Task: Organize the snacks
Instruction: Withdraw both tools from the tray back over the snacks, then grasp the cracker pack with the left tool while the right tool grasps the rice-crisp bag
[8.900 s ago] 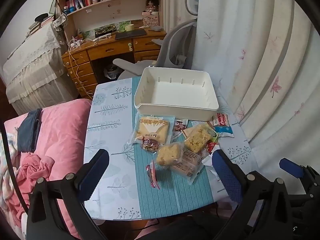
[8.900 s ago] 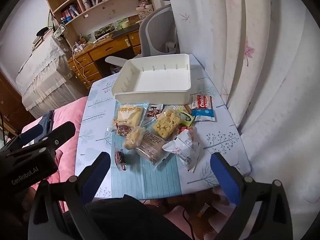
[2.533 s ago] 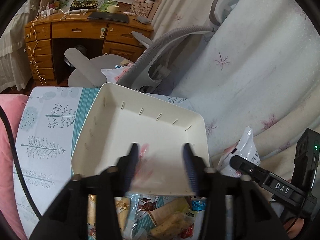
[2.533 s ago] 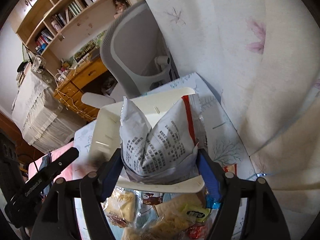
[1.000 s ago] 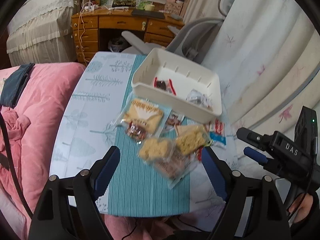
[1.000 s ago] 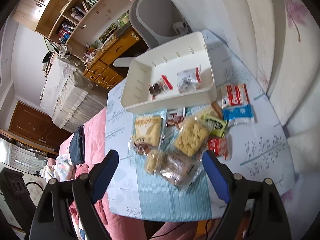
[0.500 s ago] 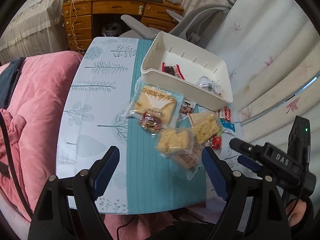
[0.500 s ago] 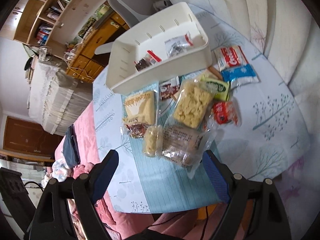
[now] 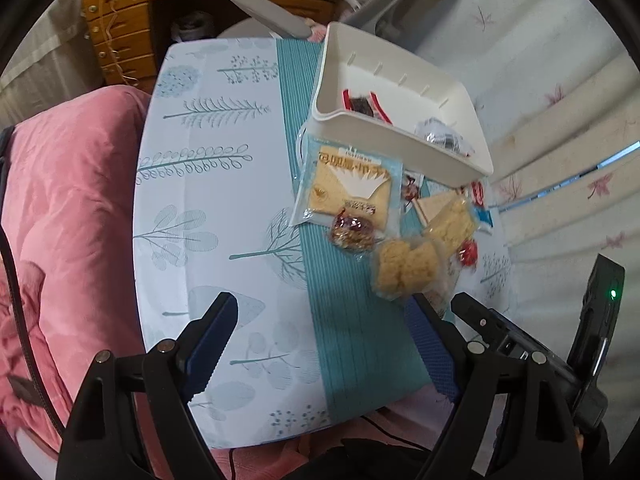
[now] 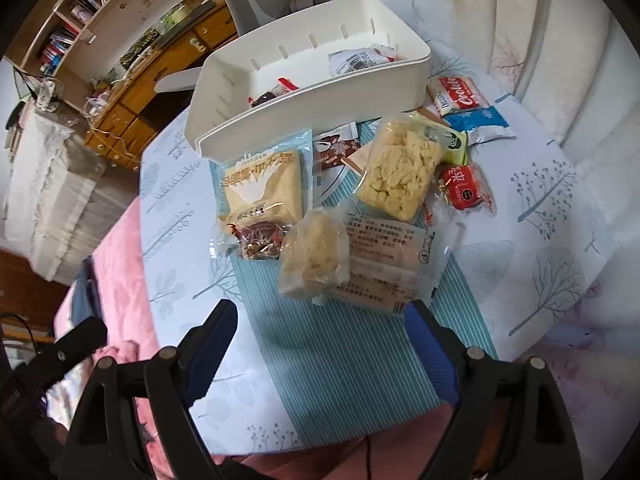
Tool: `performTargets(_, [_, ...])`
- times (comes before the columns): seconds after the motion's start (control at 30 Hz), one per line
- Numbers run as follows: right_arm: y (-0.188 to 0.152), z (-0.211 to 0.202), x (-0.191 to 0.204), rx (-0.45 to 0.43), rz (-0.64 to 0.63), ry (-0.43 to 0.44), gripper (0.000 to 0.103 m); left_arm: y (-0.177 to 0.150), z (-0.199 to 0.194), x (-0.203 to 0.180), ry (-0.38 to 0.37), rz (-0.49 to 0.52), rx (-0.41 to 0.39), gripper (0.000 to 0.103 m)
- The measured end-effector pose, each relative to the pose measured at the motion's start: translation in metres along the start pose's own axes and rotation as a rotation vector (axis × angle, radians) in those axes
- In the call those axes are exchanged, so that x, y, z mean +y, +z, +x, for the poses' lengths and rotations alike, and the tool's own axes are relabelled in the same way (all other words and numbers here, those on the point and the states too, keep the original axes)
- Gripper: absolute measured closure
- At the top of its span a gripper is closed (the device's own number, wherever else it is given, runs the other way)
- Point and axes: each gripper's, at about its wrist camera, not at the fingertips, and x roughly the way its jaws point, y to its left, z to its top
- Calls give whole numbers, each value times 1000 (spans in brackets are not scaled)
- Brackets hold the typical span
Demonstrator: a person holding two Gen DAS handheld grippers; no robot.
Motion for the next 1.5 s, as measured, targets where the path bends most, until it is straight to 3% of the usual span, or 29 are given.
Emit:
performTargets(0.27, [-23,-5,14,-92,-17,-112,17,16,29,5,-57,48,84,18])
performTargets(0.47, [-32,-4,20,-112,-77,-124,17,32,50,-2,-69,31,123,12])
performTargets(0.73, [-21,21,18,-98,-127,-110,18,60,79,-16,-16,44,183,8])
performTargets(1.07, [3,61,3,-31,-142,-71,38,110,147,-29,80,19,298,8])
performTargets(1.2, [15,71,0,3,-149,-17,47,124,172,-34,105,21,332,8])
performTargets(1.3, [20,74,3,12,-191,24,60,131,192,-38,120,26,369,8])
performTargets(1.4, [23,75,6,24,-228,49,63,137,210,-42,132,36,403,8])
performTargets(1.5, [25,76,0,35,-216,85,64,141,221,-46,145,47,415,1])
